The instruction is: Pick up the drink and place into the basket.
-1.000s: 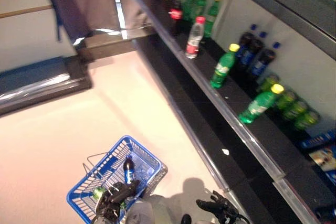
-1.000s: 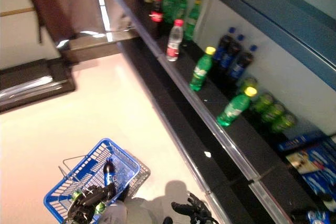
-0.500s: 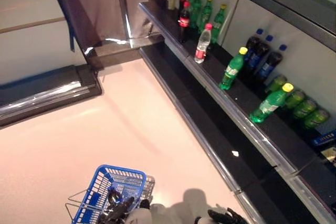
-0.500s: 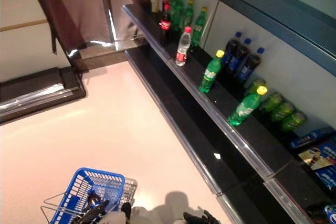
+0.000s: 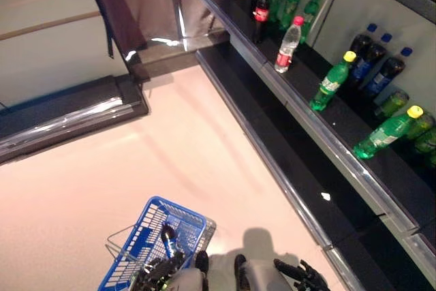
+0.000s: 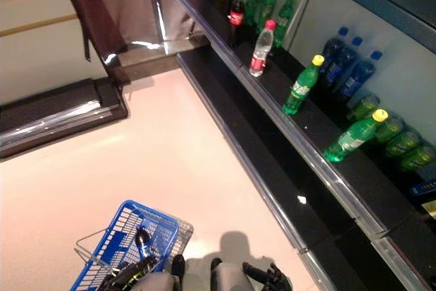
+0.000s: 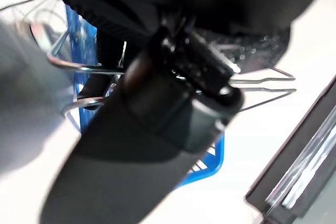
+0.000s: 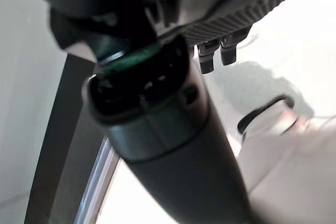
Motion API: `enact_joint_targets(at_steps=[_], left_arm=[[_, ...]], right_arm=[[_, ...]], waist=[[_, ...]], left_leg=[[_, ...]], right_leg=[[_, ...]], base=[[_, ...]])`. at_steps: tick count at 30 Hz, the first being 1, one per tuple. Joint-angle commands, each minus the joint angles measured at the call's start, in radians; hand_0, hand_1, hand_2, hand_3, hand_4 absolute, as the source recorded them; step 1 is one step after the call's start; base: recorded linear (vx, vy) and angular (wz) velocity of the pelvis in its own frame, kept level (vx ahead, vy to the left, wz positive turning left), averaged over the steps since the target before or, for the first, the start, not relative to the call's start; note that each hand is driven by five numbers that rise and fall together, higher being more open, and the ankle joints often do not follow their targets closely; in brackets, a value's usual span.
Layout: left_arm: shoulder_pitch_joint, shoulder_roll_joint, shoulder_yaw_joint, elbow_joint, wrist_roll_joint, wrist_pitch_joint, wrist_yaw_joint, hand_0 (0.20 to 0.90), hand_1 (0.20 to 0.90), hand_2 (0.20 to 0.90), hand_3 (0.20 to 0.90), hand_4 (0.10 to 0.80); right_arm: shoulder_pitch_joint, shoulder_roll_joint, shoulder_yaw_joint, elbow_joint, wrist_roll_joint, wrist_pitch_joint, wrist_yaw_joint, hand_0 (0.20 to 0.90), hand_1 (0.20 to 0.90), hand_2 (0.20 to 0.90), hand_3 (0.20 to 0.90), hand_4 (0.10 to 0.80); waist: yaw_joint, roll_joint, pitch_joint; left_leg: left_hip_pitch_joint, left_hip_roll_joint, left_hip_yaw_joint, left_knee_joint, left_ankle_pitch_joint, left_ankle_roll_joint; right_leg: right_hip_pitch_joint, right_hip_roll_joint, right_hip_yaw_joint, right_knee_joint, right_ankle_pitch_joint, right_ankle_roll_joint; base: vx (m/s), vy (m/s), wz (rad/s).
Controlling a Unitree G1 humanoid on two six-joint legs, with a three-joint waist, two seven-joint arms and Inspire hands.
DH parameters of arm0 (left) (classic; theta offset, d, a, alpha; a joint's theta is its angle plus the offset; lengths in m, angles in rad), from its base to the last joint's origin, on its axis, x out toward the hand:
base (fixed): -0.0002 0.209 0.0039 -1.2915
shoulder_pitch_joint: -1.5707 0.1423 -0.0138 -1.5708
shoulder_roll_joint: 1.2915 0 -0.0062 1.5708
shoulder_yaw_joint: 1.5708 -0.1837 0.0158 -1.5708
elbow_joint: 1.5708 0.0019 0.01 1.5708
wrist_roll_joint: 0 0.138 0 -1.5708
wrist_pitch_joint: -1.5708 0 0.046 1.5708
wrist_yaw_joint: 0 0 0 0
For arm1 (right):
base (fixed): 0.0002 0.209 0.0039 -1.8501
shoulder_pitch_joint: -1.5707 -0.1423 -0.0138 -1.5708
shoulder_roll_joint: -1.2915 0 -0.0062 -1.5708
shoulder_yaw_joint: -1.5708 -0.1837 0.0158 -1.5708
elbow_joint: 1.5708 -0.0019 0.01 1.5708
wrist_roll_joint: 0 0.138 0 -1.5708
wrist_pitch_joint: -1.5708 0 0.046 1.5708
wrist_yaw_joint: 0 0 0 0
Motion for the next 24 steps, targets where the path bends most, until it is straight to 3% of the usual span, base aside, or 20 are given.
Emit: enact_joint_targets(at_steps=[1, 2, 3, 5, 8, 10, 11, 12, 13, 15, 16, 18, 19, 21, 22, 23, 24], left_arm=[[-0.039, 0.003, 0.003, -0.147, 0.016, -0.148, -0.077, 0.300, 0.300, 0.300, 0.200, 0.100], [-0.048, -0.021, -0.002, -0.125, 0.019, -0.144, -0.051, 0.300, 0.300, 0.300, 0.200, 0.100], [-0.048, -0.024, -0.002, -0.124, 0.016, -0.143, -0.048, 0.300, 0.300, 0.300, 0.200, 0.100], [-0.058, -0.046, -0.019, -0.086, 0.003, -0.158, -0.077, 0.300, 0.300, 0.300, 0.200, 0.100], [-0.062, -0.048, -0.037, -0.094, 0.006, -0.174, -0.069, 0.300, 0.300, 0.300, 0.200, 0.100], [-0.059, -0.036, -0.038, -0.122, -0.021, -0.180, -0.071, 0.300, 0.300, 0.300, 0.200, 0.100], [-0.055, -0.028, -0.032, -0.124, -0.034, -0.188, -0.086, 0.300, 0.300, 0.300, 0.200, 0.100], [-0.053, -0.027, -0.028, -0.123, -0.041, -0.188, -0.093, 0.300, 0.300, 0.300, 0.200, 0.100], [-0.048, -0.023, -0.013, -0.119, -0.052, -0.184, -0.106, 0.300, 0.300, 0.300, 0.200, 0.100], [-0.030, -0.019, 0.010, -0.116, -0.088, -0.175, -0.123, 0.300, 0.300, 0.300, 0.200, 0.100], [-0.014, -0.028, 0.029, -0.115, -0.107, -0.173, -0.135, 0.300, 0.300, 0.300, 0.200, 0.100], [0.000, -0.039, 0.040, -0.112, -0.112, -0.185, -0.140, 0.300, 0.300, 0.300, 0.200, 0.100], [0.002, -0.049, 0.046, -0.107, -0.123, -0.196, -0.141, 0.300, 0.300, 0.300, 0.200, 0.100], [-0.013, -0.058, 0.061, -0.105, -0.137, -0.193, -0.140, 0.300, 0.300, 0.300, 0.200, 0.100], [-0.016, -0.059, 0.062, -0.106, -0.130, -0.192, -0.139, 0.300, 0.300, 0.300, 0.200, 0.100], [-0.028, -0.053, 0.059, -0.112, -0.106, -0.173, -0.130, 0.300, 0.300, 0.300, 0.200, 0.100], [-0.034, -0.041, 0.045, -0.120, -0.077, -0.158, -0.121, 0.300, 0.300, 0.300, 0.200, 0.100]], right_arm=[[0.063, -0.054, -0.005, 0.030, 0.031, -0.011, 0.000, 0.900, 0.900, 0.900, 0.900, 0.800], [0.065, -0.046, -0.004, 0.039, 0.033, 0.013, -0.023, 0.900, 0.900, 0.900, 0.900, 0.800], [0.066, -0.046, -0.004, 0.038, 0.031, 0.016, -0.025, 0.900, 0.900, 0.900, 0.900, 0.800], [0.072, -0.044, 0.019, 0.039, -0.043, -0.002, -0.032, 0.900, 0.900, 0.900, 0.900, 0.800], [0.065, -0.062, 0.060, 0.002, -0.089, 0.011, -0.064, 0.900, 0.900, 0.900, 0.900, 0.800], [0.039, -0.083, 0.070, -0.007, -0.066, 0.021, -0.035, 0.900, 0.900, 0.900, 0.900, 0.800], [0.014, -0.089, 0.075, 0.001, -0.084, 0.028, -0.029, 0.900, 0.900, 0.900, 0.900, 0.800], [0.005, -0.091, 0.077, 0.005, -0.090, 0.031, -0.030, 0.900, 0.900, 0.900, 0.900, 0.800], [-0.009, -0.095, 0.081, 0.017, -0.092, 0.034, -0.029, 0.900, 0.900, 0.900, 0.900, 0.800], [-0.010, -0.100, 0.091, 0.028, -0.075, 0.033, -0.027, 0.900, 0.900, 0.900, 0.900, 0.800], [-0.002, -0.103, 0.086, 0.030, -0.082, 0.031, -0.020, 0.900, 0.900, 0.900, 0.900, 0.800], [0.009, -0.105, 0.073, 0.031, -0.067, 0.041, -0.008, 0.900, 0.900, 0.900, 0.900, 0.800], [0.016, -0.105, 0.062, 0.036, -0.058, 0.049, 0.000, 0.900, 0.900, 0.900, 0.900, 0.800], [0.021, -0.096, 0.045, 0.056, -0.074, 0.046, 0.004, 0.900, 0.900, 0.900, 0.900, 0.800], [0.021, -0.094, 0.042, 0.060, -0.075, 0.047, 0.003, 0.900, 0.900, 0.900, 0.900, 0.800], [0.032, -0.082, 0.029, 0.072, -0.068, 0.029, -0.012, 0.900, 0.900, 0.900, 0.900, 0.800], [0.048, -0.071, 0.012, 0.075, -0.043, 0.017, -0.026, 0.900, 0.900, 0.900, 0.900, 0.800]], waist=[[-0.067, 0.011, -0.060], [-0.084, 0.022, -0.094], [-0.086, 0.027, -0.094], [-0.098, 0.009, -0.114], [-0.071, -0.003, -0.110], [-0.024, -0.019, -0.088], [0.003, -0.012, -0.078], [0.009, -0.010, -0.080], [0.020, -0.001, -0.083], [0.056, 0.015, -0.079], [0.069, 0.016, -0.077], [0.084, 0.015, -0.072], [0.085, 0.018, -0.066], [0.078, 0.028, -0.062], [0.077, 0.028, -0.061], [0.066, 0.038, -0.056], [0.056, 0.042, -0.053]], left_leg=[[0.070, -0.072, -0.022, 0.275, -0.193, 0.014], [0.094, -0.067, -0.016, 0.407, -0.060, -0.028], [0.094, -0.063, -0.017, 0.420, -0.057, -0.033], [0.044, -0.067, 0.049, 0.675, 0.075, -0.076], [-0.064, -0.044, 0.063, 0.702, 0.090, -0.064], [-0.178, -0.027, 0.049, 0.632, 0.060, -0.028], [-0.181, 0.014, 0.023, 0.487, 0.060, -0.018], [-0.183, 0.035, 0.017, 0.417, 0.062, -0.016], [-0.179, 0.093, 0.004, 0.267, 0.068, -0.021], [-0.172, 0.206, -0.079, 0.003, 0.145, -0.068], [-0.179, 0.250, -0.113, -0.063, 0.171, -0.085], [-0.195, 0.281, -0.181, -0.098, 0.181, -0.097], [-0.209, 0.294, -0.189, -0.069, 0.180, -0.101], [-0.211, 0.290, -0.194, -0.003, 0.158, -0.107], [-0.210, 0.288, -0.194, 0.004, 0.152, -0.109], [-0.196, 0.273, -0.175, 0.047, 0.128, -0.116], [-0.195, 0.252, -0.151, 0.079, 0.103, -0.112]], right_leg=[[0.024, 0.046, -0.007, -0.600, 0.440, 0.042], [0.047, 0.063, -0.017, -0.544, 0.398, 0.001], [0.050, 0.067, -0.023, -0.539, 0.392, -0.002], [0.112, 0.052, -0.050, -0.534, 0.348, -0.044], [0.161, 0.052, -0.032, -0.530, 0.321, -0.051], [0.219, 0.059, 0.042, -0.536, 0.295, -0.047], [0.249, 0.079, 0.094, -0.541, 0.273, -0.044], [0.256, 0.086, 0.111, -0.543, 0.265, -0.043], [0.273, 0.100, 0.143, -0.545, 0.243, -0.038], [0.322, 0.115, 0.215, -0.532, 0.194, -0.028], [0.347, 0.103, 0.256, -0.524, 0.172, -0.017], [0.376, 0.080, 0.312, -0.512, 0.151, -0.003], [0.390, 0.059, 0.329, -0.503, 0.135, 0.007], [0.387, 0.010, 0.328, -0.478, 0.113, 0.045], [0.385, 0.001, 0.327, -0.473, 0.109, 0.051], [0.357, -0.045, 0.293, -0.442, 0.113, 0.080], [0.354, -0.076, 0.274, -0.428, 0.118, 0.092]], base=[[0.546, -0.022, 0.33], [0.389, -0.013, 0.60], [0.492, -0.047, 0.59], [0.490, -0.094, 0.67], [0.393, -0.023, -0.08], [0.473, 0.088, -0.33], [0.460, 0.167, -0.71], [0.490, 0.270, -0.88], [0.463, 0.309, -1.02], [0.615, 0.438, -1.09], [0.575, 0.432, -0.98], [0.466, 0.450, -0.87], [0.369, 0.524, -0.97], [0.262, 0.506, -1.12], [0.281, 0.554, -1.10], [0.286, 0.569, -0.87], [0.308, 0.624, -0.53]])
